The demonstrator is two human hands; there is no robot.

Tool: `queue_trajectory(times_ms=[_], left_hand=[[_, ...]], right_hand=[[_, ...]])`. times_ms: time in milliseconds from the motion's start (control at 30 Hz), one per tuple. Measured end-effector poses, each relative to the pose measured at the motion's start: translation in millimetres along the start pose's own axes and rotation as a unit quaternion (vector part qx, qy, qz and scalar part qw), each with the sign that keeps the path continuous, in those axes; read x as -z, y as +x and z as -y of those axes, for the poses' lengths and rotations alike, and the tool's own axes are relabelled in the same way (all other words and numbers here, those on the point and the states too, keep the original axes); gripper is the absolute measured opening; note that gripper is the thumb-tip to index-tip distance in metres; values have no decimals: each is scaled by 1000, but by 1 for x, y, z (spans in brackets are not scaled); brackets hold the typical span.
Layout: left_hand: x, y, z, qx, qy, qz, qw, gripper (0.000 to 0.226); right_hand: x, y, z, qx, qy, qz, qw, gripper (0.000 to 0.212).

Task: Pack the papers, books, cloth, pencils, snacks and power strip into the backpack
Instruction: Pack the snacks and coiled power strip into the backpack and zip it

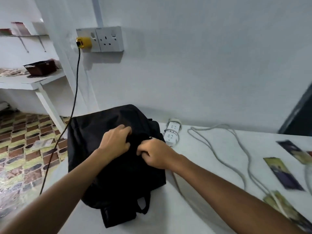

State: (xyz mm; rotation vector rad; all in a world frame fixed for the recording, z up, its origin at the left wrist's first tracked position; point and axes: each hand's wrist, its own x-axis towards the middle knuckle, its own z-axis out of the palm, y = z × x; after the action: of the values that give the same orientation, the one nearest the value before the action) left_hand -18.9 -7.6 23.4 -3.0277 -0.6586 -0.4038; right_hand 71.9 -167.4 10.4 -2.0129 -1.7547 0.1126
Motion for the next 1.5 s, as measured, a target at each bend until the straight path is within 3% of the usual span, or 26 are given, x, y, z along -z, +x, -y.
queue_trajectory(times_ms=[267,367,500,633,700,767,933,1100,1267,1400,1500], left_hand=[[-24,2,-78,60,59,-4,996,24],[-27,4,-126,16,39,-11,999,29],[-38,0,-195,-65,-19,31,997,33],[-57,-14,-258,-168,-103,78,977,32],[-66,-23,-282,-218,-126,105,962,33],[-73,-30,-299,-263,-134,112,949,34],[-77,-33,-309,-304,-132,115,937,33],[-62,-18,-271,-272,-133,56,951,31],[-35,-5,-195,-198,-140,-39,969,30],[-14,-13,-120,-123,-114,-60,984,43],[-7,-28,-71,-39,-77,-25,996,60]], right_hand=[[43,-145,-59,-189,-11,-61,980,29],[61,-196,-82,-299,-62,-59,950,28],[84,-257,-104,-464,-103,-24,880,22],[96,-316,-122,-555,-70,49,828,16],[95,-336,-129,-577,-29,47,815,10],[94,-346,-134,-585,26,14,810,19],[92,-341,-142,-599,98,-30,794,11],[106,-312,-142,-568,16,-220,793,30],[114,-247,-116,-434,99,-369,816,24],[95,-170,-93,-357,163,-350,850,15],[73,-112,-70,-306,226,-317,869,13]])
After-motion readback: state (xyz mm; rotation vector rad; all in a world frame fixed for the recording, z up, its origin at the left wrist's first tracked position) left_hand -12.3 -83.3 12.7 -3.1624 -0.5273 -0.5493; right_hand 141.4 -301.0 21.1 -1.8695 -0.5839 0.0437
